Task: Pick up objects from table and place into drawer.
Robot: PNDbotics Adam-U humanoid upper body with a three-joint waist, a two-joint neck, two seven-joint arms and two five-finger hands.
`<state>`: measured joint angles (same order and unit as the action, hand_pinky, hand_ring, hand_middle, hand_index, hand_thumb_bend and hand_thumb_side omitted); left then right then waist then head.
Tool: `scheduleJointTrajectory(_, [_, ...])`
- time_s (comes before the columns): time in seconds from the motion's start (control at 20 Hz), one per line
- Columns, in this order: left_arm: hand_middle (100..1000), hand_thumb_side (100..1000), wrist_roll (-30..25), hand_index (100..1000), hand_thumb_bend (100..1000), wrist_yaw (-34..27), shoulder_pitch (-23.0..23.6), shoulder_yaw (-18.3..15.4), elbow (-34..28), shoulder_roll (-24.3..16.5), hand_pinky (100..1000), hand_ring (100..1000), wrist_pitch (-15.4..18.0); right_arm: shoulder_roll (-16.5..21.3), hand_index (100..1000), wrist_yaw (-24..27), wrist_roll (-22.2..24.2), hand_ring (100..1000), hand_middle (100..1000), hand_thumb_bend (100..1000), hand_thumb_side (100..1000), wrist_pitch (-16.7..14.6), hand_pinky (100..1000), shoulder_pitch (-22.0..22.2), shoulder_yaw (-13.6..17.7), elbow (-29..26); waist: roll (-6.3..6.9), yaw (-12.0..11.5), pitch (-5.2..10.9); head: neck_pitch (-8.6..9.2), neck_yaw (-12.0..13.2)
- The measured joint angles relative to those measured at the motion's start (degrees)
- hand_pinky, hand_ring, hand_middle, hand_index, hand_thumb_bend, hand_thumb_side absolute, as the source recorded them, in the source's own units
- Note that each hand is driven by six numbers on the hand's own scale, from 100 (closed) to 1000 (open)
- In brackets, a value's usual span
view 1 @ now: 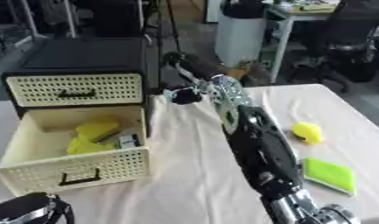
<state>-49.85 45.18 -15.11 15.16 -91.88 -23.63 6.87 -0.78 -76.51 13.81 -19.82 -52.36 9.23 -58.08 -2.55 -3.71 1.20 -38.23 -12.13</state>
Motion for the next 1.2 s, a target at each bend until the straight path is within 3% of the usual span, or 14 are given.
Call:
scheduleJointTrajectory(0.55, [271, 1000, 12.3, 668, 491, 4.5, -5.3, 0.3, 9.7, 3.7, 100, 151, -2.2, -0.5, 880, 0.1, 0.1, 985, 918, 100, 419, -0.1, 964, 0.4, 0.0, -0.6, -0.06, 0.9, -0.17, 0.00, 0.5])
scheduleJointTrajectory(0.9, [276, 1000, 18.0, 674, 493, 7.3, -6.6, -2.3, 13.7, 4.2, 100, 154, -4.2, -0.5, 876, 0.2, 0.1, 985, 918, 100, 421, -0.1, 965, 0.4, 0.0, -0.7, -0.35, 1.0, -0.19, 0.01, 0.5])
scheduleJointTrajectory(0.95, [277, 1000, 18.8, 678, 452, 7.5, -6.7, -2.7, 14.1, 4.3, 100, 154, -4.6, -0.5, 876, 0.2, 0.1, 985, 918, 100, 422, -0.1, 965, 0.5, 0.0, -0.7, -0.35, 1.0, -0.19, 0.01, 0.5])
scheduleJointTrajectory(1.0, [277, 1000, 19.6, 679, 492, 7.8, -6.7, -3.2, 14.5, 4.4, 100, 154, -5.0, -0.5, 876, 0.3, 0.1, 985, 918, 100, 422, -0.1, 965, 0.5, 0.0, -0.8, -0.36, 1.0, -0.20, 0.01, 0.5])
scheduleJointTrajectory(1.2, [278, 1000, 22.8, 695, 487, 8.5, -8.2, -4.8, 16.3, 4.5, 100, 153, -6.6, -0.5, 875, 0.4, 0.1, 985, 918, 100, 424, -0.2, 965, 0.5, 0.0, -0.8, -0.51, 1.0, -0.21, 0.02, 0.5])
